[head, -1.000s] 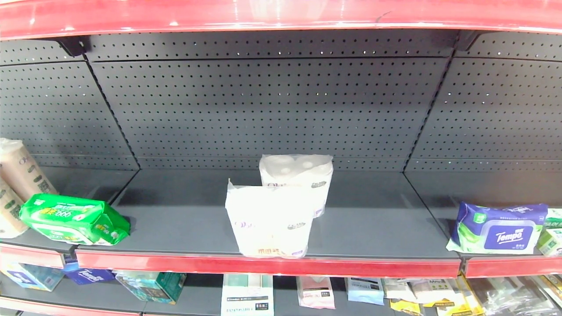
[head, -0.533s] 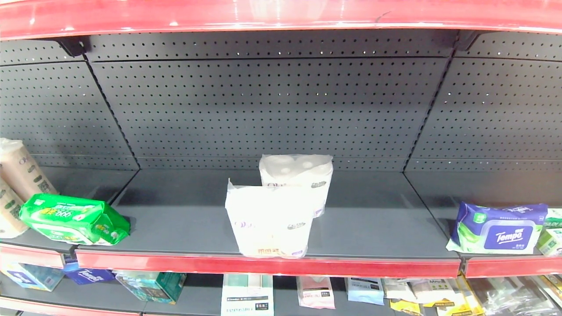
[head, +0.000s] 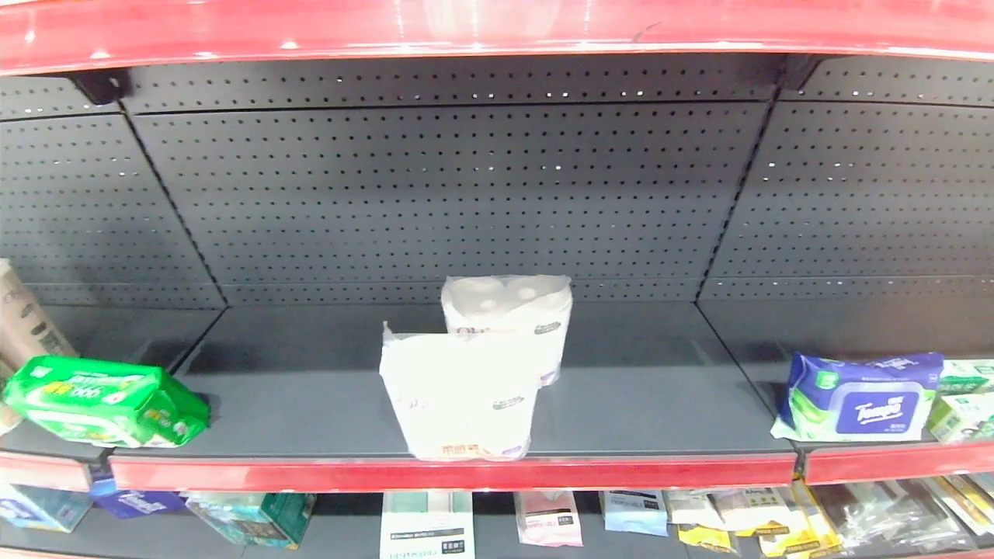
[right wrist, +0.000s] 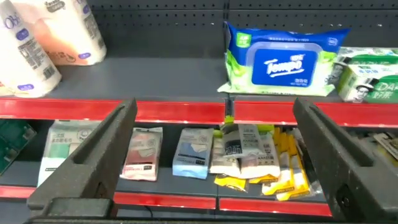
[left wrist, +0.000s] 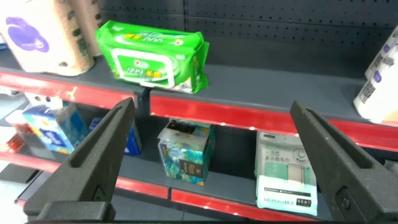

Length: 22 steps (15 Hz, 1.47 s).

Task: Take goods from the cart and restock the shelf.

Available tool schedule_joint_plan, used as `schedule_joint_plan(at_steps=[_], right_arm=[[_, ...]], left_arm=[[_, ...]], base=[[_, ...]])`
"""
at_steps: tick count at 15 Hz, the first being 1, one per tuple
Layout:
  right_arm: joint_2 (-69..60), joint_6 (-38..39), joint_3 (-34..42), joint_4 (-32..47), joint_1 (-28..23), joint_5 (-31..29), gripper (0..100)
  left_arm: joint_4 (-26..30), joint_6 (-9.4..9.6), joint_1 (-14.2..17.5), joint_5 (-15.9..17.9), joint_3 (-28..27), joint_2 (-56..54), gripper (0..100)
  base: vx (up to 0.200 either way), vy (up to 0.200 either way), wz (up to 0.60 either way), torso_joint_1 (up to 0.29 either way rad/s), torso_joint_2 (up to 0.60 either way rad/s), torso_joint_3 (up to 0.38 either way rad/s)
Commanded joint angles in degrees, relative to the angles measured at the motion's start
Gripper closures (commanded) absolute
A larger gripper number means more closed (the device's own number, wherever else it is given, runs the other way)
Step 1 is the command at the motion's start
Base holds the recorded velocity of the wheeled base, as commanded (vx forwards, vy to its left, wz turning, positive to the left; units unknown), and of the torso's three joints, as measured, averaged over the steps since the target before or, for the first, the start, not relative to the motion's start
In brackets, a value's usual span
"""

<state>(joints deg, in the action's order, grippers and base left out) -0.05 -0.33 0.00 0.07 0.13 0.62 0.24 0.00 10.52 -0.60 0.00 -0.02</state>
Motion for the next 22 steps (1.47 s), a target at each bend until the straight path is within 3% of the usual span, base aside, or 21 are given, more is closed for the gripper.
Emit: schedule_joint_plan(at_steps=[1,6,8,9,10,11,12,13,14,15,16,17,18,22], right_arm=[[0.05,-0.02,0.0,0.01,0.04,-0.01,0],[0.05,-0.02,0.0,0.01,-0.05,-0.01,0],[0.05,-0.02,0.0,0.01,0.04,-0.01,0],[0.05,0.07,0.0,0.01,-0.05,-0.01,0],[0.05,-0.02,0.0,0.01,0.04,-0.01,0],[0.05,0.07,0.0,0.01,0.04,-0.01,0],[0.05,-0.02,0.0,0.01,-0.05,-0.01,0],[0.05,0.07,0.0,0.01,-0.05,-0.01,0],[0.05,-0.02,0.0,0.01,0.04,-0.01,0],[0.05,-0.02,0.0,0.01,0.04,-0.01,0],[0.05,-0.02,0.0,0.01,-0.05,-0.01,0],[0.05,-0.02,0.0,0.01,-0.05,-0.01,0],[0.05,0.07,0.0,0.01,0.04,-0.01,0],[0.05,-0.02,0.0,0.01,0.04,-0.01,0]], left_arm=[[0.02,0.0,0.03,-0.02,0.0,0.02,0],[0.02,0.0,0.03,-0.02,0.0,0.02,0],[-0.24,1.67,0.11,0.16,0.0,0.02,0],[0.02,1.93,-0.24,0.16,-10.37,1.96,0],[-0.16,-1.67,-0.15,-0.9,-19.51,13.38,0],[-0.07,-10.55,0.11,-4.32,-33.93,28.15,0],[1.25,-9.67,1.26,-8.1,-36.56,34.3,0],[3.45,-7.12,3.19,-12.23,-35.33,37.55,0],[5.56,-4.48,5.12,-15.14,-29.97,41.42,0],[5.56,-4.48,5.21,-15.05,-28.92,42.12,0],[4.33,-4.48,5.04,-11.62,-25.22,46.52,0],[2.74,-4.22,5.04,-5.73,-23.73,51.62,0],[2.13,-4.22,5.04,-4.15,-23.73,54.17,0],[-4.37,-3.34,4.16,-3.45,-23.91,68.58,0]], base=[[0.0,0.0,-0.6,0.012,0.0,0.007],[0.0,0.0,-0.36,0.005,0.0,-0.001],[0.0,0.0,0.0,0.0,0.0,0.0],[0.0,0.0,0.0,0.0,0.0,0.0],[0.0,0.0,0.0,0.0,0.0,0.0],[0.0,0.0,0.0,0.0,0.0,0.0],[0.0,0.0,0.0,0.0,0.0,0.0],[0.0,0.0,0.0,0.0,0.0,0.0],[0.0,0.0,0.0,0.0,0.0,0.0],[0.0,0.0,0.0,0.0,0.0,0.0],[0.0,0.0,0.0,0.0,0.0,0.0],[0.0,0.0,0.0,0.0,0.0,0.0],[0.0,0.0,0.0,0.0,0.0,0.0],[0.0,0.0,0.0,0.0,0.0,0.0]])
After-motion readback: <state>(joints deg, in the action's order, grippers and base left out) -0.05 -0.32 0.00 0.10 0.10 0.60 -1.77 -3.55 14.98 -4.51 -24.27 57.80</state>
